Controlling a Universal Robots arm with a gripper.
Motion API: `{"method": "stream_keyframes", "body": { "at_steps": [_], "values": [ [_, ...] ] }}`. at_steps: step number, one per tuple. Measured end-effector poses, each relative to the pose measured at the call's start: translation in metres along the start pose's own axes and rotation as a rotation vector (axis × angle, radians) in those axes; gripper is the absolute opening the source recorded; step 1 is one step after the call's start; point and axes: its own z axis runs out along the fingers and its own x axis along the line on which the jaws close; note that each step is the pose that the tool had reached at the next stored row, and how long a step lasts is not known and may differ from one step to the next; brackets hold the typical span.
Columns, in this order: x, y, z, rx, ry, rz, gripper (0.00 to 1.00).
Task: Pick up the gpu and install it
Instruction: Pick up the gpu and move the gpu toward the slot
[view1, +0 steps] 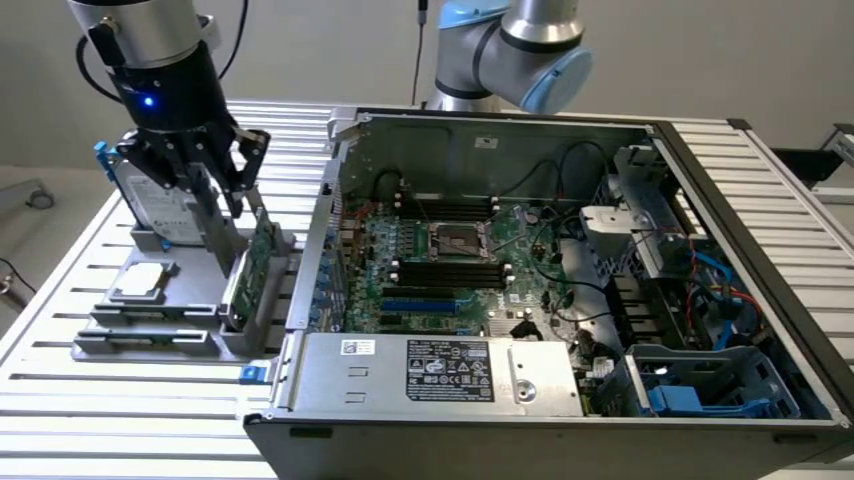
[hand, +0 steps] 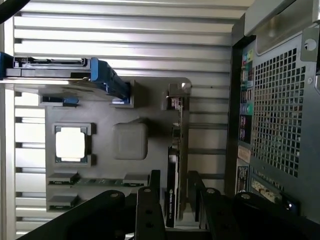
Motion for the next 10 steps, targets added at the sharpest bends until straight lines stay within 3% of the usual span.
{"method": "stream_keyframes", "body": {
  "at_steps": [10],
  "values": [
    [0.001, -0.0007, 0.0181, -0.0005, 0.0014, -0.042, 0.36]
  ]
}}
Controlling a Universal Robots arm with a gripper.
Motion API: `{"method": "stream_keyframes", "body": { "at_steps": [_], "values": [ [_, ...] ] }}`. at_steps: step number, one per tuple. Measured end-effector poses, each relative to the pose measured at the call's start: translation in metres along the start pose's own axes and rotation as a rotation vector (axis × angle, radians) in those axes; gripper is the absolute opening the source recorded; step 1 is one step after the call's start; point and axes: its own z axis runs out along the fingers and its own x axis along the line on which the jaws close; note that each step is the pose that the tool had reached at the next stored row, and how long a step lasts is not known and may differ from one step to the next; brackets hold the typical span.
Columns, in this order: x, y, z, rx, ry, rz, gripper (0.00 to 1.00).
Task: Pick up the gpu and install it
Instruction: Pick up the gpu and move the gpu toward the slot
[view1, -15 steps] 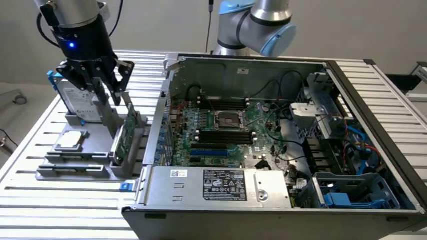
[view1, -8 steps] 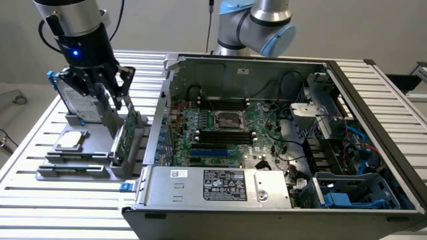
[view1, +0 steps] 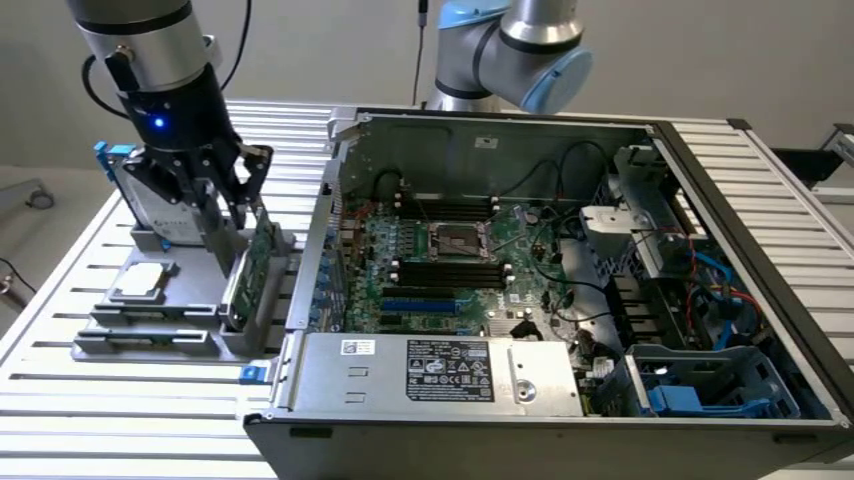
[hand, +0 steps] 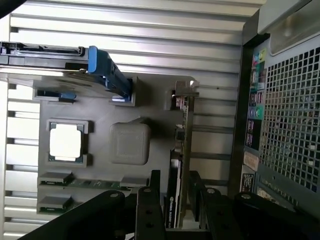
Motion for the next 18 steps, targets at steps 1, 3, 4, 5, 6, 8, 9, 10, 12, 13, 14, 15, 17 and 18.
{"method": "stream_keyframes", "body": {
  "at_steps": [1, 3, 4, 5, 6, 8, 9, 10, 12, 13, 14, 15, 17, 18],
  "values": [
    [0.0, -0.0001, 0.0018, 0.0, 0.0001, -0.004, 0.36],
    [0.0, -0.0002, 0.0055, 0.0, 0.0005, -0.012, 0.36],
    [0.0, -0.0003, 0.0072, 0.0, 0.0007, -0.016, 0.36],
    [0.0, -0.0004, 0.009, -0.0001, 0.0008, -0.019, 0.36],
    [0.0, -0.0004, 0.0108, -0.0001, 0.0009, -0.023, 0.36],
    [0.0, -0.0006, 0.0146, -0.0003, 0.0011, -0.03, 0.36],
    [0.0, -0.0008, 0.0164, -0.0003, 0.0013, -0.033, 0.36],
    [0.0, -0.0009, 0.0182, -0.0002, 0.0014, -0.037, 0.36],
    [0.0, -0.001, 0.0218, -0.0004, 0.0016, -0.044, 0.36],
    [0.0, -0.0011, 0.0235, -0.0004, 0.0017, -0.047, 0.36],
    [0.0, -0.0013, 0.0254, -0.0005, 0.0017, -0.05, 0.36],
    [0.001, -0.0014, 0.0271, -0.0001, 0.002, -0.053, 0.36],
    [0.001, -0.0017, 0.03, 0.0028, 0.0023, -0.055, 0.36],
    [0.001, -0.0018, 0.0318, 0.0037, 0.0022, -0.056, 0.36]
  ]
}}
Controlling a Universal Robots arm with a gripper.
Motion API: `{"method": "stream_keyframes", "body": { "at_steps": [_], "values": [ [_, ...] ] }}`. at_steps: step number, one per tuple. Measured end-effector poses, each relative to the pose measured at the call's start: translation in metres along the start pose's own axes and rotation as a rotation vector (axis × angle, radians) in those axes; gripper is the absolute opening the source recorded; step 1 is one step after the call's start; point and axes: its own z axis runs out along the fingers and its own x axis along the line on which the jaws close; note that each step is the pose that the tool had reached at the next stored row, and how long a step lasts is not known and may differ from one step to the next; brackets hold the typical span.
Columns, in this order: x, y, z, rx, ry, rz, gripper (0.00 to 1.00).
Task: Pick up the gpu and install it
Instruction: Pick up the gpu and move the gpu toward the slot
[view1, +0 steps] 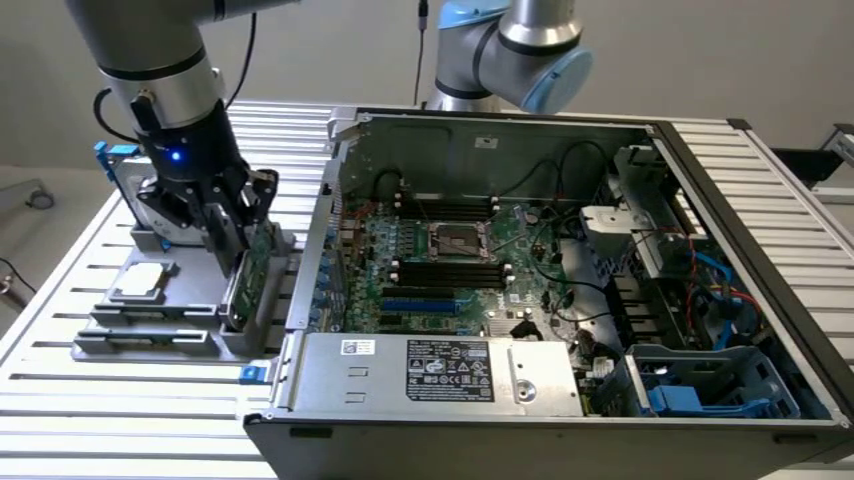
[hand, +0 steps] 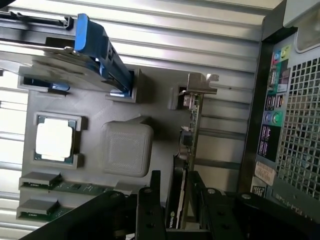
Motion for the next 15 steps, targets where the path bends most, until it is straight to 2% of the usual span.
{"method": "stream_keyframes", "body": {
  "at_steps": [3, 6, 15],
  "values": [
    [0.0001, -0.0001, 0.0052, 0.0018, -0.0021, 0.0, 0.36],
    [0.0001, -0.0002, 0.0081, 0.0069, -0.0052, 0.005, 0.36],
    [-0.0007, -0.0002, 0.0062, 0.0152, -0.0055, 0.039, 0.36]
  ]
}}
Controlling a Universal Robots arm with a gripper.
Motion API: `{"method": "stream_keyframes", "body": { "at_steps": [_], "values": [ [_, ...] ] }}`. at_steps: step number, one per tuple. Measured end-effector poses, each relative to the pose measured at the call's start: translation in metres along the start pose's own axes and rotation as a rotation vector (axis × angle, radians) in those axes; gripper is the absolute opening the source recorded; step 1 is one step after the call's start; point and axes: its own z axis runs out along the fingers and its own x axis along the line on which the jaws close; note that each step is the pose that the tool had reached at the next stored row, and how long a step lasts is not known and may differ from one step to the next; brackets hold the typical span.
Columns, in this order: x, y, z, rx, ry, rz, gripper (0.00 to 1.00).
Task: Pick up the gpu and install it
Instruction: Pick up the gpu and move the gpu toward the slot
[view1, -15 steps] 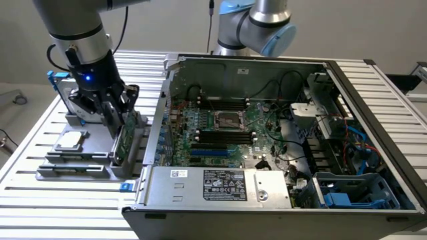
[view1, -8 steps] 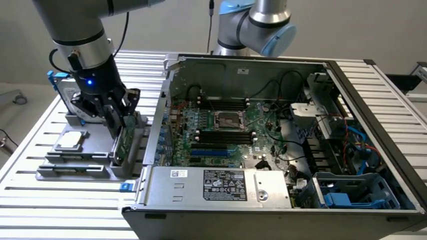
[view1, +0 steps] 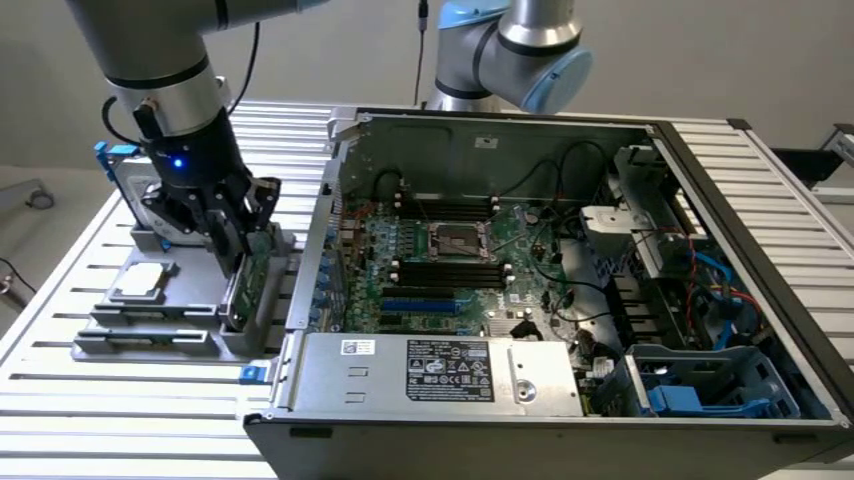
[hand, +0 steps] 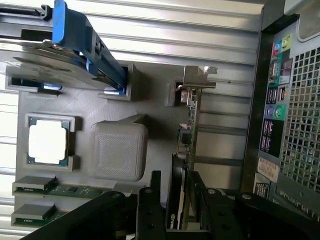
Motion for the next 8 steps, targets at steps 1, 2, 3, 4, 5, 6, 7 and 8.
{"method": "stream_keyframes", "body": {
  "at_steps": [1, 2, 3, 4, 5, 6, 7, 8],
  "values": [
    [-0.0001, 0.0, -0.0003, 0.0005, 0.0, 0.005, 0.36],
    [0.0, -0.0004, -0.0003, 0.0007, 0.0, 0.009, 0.36],
    [0.0001, -0.0012, -0.0003, 0.0009, 0.0, 0.011, 0.36],
    [0.0001, -0.0018, 0.0, 0.0014, -0.0008, 0.013, 0.36],
    [0.0001, -0.0022, 0.0006, 0.0025, -0.0021, 0.014, 0.36],
    [0.0002, -0.0028, 0.0009, 0.0038, -0.0029, 0.014, 0.36],
    [0.0001, -0.003, 0.001, 0.0061, -0.0031, 0.015, 0.36],
    [0.0001, -0.0031, 0.0011, 0.0095, -0.0034, 0.015, 0.36]
  ]
}}
